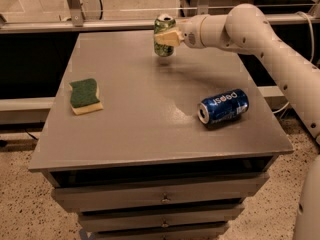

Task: Move green can near sponge

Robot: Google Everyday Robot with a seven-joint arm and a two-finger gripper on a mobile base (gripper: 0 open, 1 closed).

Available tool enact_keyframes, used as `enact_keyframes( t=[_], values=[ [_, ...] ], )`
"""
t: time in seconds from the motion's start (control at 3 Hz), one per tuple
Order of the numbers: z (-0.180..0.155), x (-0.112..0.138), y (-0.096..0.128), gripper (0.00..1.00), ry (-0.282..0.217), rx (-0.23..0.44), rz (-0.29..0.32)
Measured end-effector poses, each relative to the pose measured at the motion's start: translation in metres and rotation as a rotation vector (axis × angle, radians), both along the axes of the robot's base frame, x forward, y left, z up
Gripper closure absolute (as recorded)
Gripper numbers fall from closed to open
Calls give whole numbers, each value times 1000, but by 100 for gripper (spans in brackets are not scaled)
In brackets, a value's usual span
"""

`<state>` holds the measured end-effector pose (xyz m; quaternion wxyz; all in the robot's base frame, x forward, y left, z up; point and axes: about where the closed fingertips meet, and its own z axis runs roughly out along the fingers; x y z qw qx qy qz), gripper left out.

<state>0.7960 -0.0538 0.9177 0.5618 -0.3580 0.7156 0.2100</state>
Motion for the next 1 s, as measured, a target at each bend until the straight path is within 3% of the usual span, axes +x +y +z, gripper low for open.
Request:
enact_keyframes(
  t=[0.33, 1.0],
  values=[
    [-2, -6, 16, 100, 5, 8, 45],
    [-23, -90, 106, 100, 61, 21, 345]
  ],
)
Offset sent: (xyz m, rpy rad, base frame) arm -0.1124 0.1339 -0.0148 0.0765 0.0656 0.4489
